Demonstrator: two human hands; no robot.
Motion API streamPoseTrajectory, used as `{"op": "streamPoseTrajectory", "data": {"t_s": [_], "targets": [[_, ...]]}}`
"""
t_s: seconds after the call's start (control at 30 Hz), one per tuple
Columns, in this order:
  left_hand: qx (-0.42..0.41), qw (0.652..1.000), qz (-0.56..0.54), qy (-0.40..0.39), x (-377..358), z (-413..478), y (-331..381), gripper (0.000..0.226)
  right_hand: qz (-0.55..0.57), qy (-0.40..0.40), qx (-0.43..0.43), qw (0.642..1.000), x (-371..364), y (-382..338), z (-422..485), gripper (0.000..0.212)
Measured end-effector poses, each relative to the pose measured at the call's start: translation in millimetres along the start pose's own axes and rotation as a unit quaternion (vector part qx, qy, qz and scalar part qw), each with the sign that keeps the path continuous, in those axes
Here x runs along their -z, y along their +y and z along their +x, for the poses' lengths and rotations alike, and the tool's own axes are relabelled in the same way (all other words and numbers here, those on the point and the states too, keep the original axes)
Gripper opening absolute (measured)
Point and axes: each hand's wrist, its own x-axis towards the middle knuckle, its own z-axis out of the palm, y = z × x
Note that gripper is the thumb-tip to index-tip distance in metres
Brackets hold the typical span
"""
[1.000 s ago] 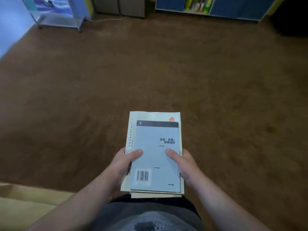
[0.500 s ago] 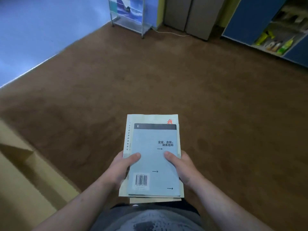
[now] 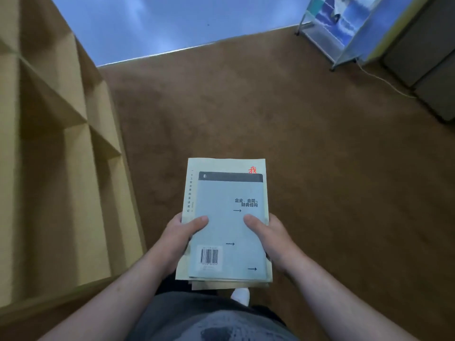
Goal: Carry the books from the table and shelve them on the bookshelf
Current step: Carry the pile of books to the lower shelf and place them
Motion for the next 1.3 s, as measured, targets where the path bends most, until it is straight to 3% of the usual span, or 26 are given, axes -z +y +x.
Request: {"op": "streamPoseTrajectory", "data": {"t_s": [0.17,0.3,0.53,0.77,0.87,0.97,1.1,1.13,1.23,1.3], "targets": [[-0.016,0.998,-0.014,0.058,43,36,39,0.03,-0.07,-0.062,-0.003,0.996,-51,-42,68,0.043],[-0.033,0.995,-0.032,0.086,73,54,74,0.06,-0.116,-0.102,-0.015,0.988,-92,-81,112,0.021],[-0.065,0.985,-0.082,0.138,117,66,125,0.073,-0.184,-0.197,-0.008,0.963,-161,-140,168,0.035],[-0.119,0.958,-0.135,0.222,132,74,168,0.077,-0.281,-0.293,0.008,0.914,-219,-195,224,0.04],[-0.131,0.932,-0.187,0.282,132,86,186,0.061,-0.304,-0.337,0.014,0.891,-243,-223,253,0.021],[-0.131,0.904,-0.243,0.325,127,100,205,0.053,-0.33,-0.389,0.023,0.86,-268,-250,284,0.024],[-0.125,0.867,-0.315,0.364,119,117,221,0.1,-0.35,-0.448,-0.006,0.823,-294,-275,321,0.051],[-0.126,0.858,-0.333,0.37,116,120,225,0.099,-0.355,-0.463,-0.011,0.812,-300,-279,329,0.054],[-0.134,0.829,-0.381,0.386,104,125,232,0.064,-0.378,-0.496,-0.029,0.781,-315,-288,348,0.069],[-0.128,0.808,-0.409,0.404,96,126,235,0.052,-0.403,-0.521,-0.033,0.752,-327,-292,356,0.07]]}}
